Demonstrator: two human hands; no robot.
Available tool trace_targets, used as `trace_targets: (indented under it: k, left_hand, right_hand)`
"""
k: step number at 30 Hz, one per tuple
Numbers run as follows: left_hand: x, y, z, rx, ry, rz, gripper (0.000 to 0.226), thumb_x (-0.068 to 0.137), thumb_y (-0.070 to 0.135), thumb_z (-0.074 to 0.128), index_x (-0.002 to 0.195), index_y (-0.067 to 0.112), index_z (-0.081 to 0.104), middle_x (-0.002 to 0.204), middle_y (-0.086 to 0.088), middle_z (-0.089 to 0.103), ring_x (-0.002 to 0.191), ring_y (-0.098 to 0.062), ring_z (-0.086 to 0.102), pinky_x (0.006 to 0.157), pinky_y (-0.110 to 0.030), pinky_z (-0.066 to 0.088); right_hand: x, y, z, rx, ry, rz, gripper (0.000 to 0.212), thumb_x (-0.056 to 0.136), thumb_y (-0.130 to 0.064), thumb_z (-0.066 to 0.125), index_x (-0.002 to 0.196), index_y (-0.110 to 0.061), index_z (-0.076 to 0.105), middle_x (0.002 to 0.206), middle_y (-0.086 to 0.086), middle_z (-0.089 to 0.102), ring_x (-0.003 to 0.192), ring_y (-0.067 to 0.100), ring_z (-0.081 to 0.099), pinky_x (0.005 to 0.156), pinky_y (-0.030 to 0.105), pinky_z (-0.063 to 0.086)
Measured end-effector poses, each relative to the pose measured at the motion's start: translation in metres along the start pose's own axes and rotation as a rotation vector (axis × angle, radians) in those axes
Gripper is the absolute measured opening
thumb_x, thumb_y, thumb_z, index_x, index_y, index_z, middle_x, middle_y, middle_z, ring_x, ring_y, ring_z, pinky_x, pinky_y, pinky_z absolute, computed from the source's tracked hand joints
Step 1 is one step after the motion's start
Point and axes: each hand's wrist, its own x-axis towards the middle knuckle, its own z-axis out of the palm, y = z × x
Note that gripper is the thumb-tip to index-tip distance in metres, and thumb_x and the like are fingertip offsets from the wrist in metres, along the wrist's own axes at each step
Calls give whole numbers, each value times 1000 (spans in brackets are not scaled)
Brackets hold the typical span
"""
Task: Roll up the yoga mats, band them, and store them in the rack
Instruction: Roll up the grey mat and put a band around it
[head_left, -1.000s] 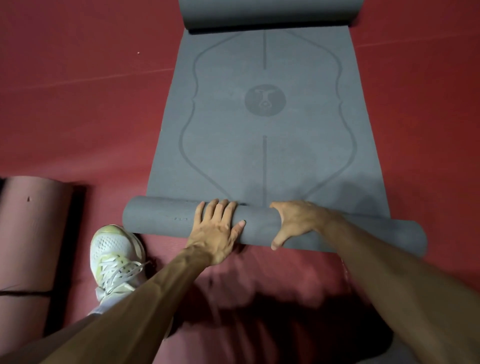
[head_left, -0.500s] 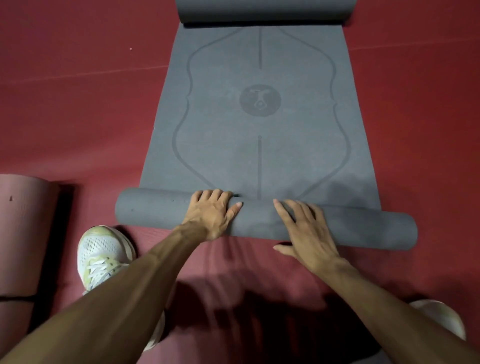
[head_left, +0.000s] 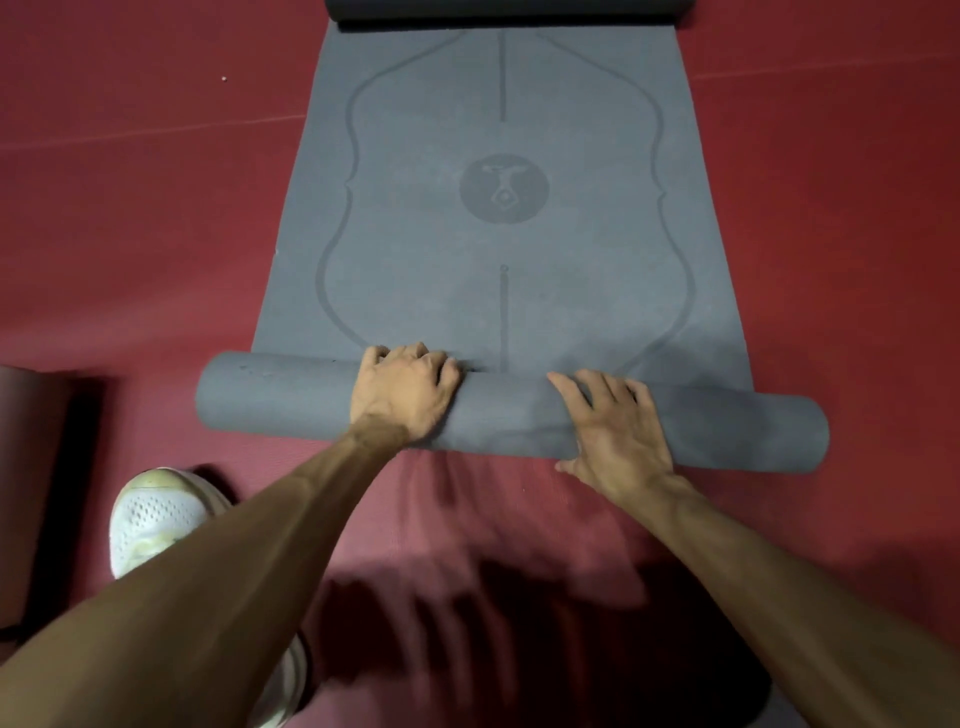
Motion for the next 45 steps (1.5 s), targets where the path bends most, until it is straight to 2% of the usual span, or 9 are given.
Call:
trace_targets:
  k: [3,7,13,19,23,28,30,36,45]
  left_hand:
    - [-16,5,6,15,160,-29,54,93,36,13,83,20,64,89,-1,69,88,-24,61,90,-37,29]
    - [-32,1,9,-86,219,25,53,96,36,19,114,16,64,112,-3,66,108,-25,57,103,-42,30]
    - [-72,-12,-4,-83,30,124,78,86,54,3,150,16,28,153,-4,33,145,-24,19,117,-46,8]
    - [-100,-6,-5,-24,-168,93,95,69,63,-17,153,23,2,161,4,6,148,-17,-5,118,-43,-6]
    - [-105,1,7,-61,-265,46,85,81,70,-4,153,25,-2,160,7,0,147,-16,-11,114,-43,-16]
    - [-94,4,7,-98,-306,15,68,97,58,21,152,25,-1,159,6,-1,146,-18,-13,113,-44,-18]
    - [-89,1,6,-105,-300,28,66,97,58,21,152,26,3,159,6,4,147,-17,-9,114,-44,-17]
    - [-50,0,-7,-97,-295,28,63,95,62,21,148,28,22,155,4,20,146,-17,7,117,-42,-1]
    - [-6,0,-14,-92,-237,3,65,95,63,22,148,27,25,159,2,12,148,-16,-1,119,-40,2]
  right_hand:
    - [8,4,-5,5,7,-16,99,37,-39,88,128,-21,54,105,0,60,92,26,60,83,40,43]
    - [18,7,-22,35,-136,-12,93,47,-44,82,132,-29,48,112,-3,59,102,24,57,88,38,38]
    - [30,10,-46,181,-428,6,91,51,-48,81,133,-35,43,122,-3,58,115,21,54,96,34,40]
    - [18,10,-54,333,-764,19,90,52,-43,87,131,-36,45,112,-12,60,104,14,57,87,29,46]
    - [10,12,-51,411,-878,3,91,53,-41,89,132,-32,45,119,-10,59,106,13,57,96,34,48]
    - [5,16,-38,316,-710,-81,99,46,-63,84,132,-30,47,116,-11,46,110,13,45,98,30,42]
    - [-6,18,-34,258,-537,-118,103,51,-66,80,138,-25,45,119,-8,41,111,14,38,99,27,38]
    - [-39,8,-13,175,133,-129,86,55,-64,68,126,-15,58,112,4,57,99,26,61,91,37,39]
    - [-33,-7,-2,58,102,-126,111,51,-48,87,142,-8,38,143,8,47,135,21,40,110,49,26]
